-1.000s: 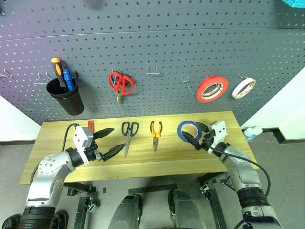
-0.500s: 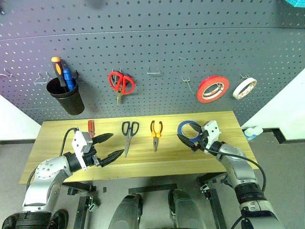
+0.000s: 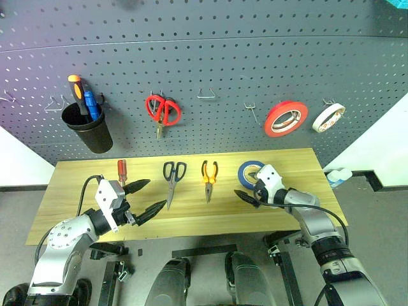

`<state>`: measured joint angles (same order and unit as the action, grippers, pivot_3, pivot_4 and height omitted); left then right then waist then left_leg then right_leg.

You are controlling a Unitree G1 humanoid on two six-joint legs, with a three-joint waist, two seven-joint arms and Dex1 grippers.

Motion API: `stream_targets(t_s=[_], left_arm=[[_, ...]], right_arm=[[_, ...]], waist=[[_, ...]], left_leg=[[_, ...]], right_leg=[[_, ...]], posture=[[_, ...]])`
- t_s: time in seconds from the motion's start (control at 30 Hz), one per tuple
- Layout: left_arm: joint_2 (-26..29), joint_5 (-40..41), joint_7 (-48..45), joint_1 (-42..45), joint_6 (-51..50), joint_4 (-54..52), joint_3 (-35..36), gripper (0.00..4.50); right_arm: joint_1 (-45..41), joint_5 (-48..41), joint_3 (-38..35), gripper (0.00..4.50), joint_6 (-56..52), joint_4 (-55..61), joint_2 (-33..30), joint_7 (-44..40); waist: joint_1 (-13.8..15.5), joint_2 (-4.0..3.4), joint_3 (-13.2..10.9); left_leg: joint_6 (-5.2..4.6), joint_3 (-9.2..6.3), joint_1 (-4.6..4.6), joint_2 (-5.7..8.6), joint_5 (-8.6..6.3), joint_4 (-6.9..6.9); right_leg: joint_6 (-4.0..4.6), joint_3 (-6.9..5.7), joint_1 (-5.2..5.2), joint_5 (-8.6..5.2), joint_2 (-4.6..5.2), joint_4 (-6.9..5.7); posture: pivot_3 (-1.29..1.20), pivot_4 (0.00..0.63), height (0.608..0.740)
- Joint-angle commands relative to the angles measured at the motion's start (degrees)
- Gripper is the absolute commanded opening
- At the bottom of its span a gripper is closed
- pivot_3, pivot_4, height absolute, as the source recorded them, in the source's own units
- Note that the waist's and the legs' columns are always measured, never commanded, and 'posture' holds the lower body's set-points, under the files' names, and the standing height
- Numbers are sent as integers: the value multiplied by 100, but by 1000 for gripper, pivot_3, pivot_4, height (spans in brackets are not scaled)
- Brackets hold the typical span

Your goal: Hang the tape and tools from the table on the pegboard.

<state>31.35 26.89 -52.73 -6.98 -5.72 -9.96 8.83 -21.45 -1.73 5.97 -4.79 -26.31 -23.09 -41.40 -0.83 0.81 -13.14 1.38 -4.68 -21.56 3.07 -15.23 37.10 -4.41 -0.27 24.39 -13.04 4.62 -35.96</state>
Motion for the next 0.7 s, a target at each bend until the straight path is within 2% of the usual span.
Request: stream_targets(t_s=[0.03, 0.7], left_arm=[[1, 80, 32, -62, 97, -244, 146, 4445], [-90, 141, 95, -417, 175, -528, 202, 4445]], right_arm=[[-291, 182, 66, 4500, -11, -269, -15, 124], [-1127, 945, 434, 4500, 207, -2057, -147, 262]], waist=[[7, 1, -1], [20, 4, -25]], left_leg=[[0, -1, 0, 0, 0, -2], [-22, -3, -51, 1, -13, -8]], right_leg=[[0, 0, 1, 0, 0, 0], [17, -5, 25, 18, -2, 53]], posture=[[25, 229, 740], [68, 233, 740]])
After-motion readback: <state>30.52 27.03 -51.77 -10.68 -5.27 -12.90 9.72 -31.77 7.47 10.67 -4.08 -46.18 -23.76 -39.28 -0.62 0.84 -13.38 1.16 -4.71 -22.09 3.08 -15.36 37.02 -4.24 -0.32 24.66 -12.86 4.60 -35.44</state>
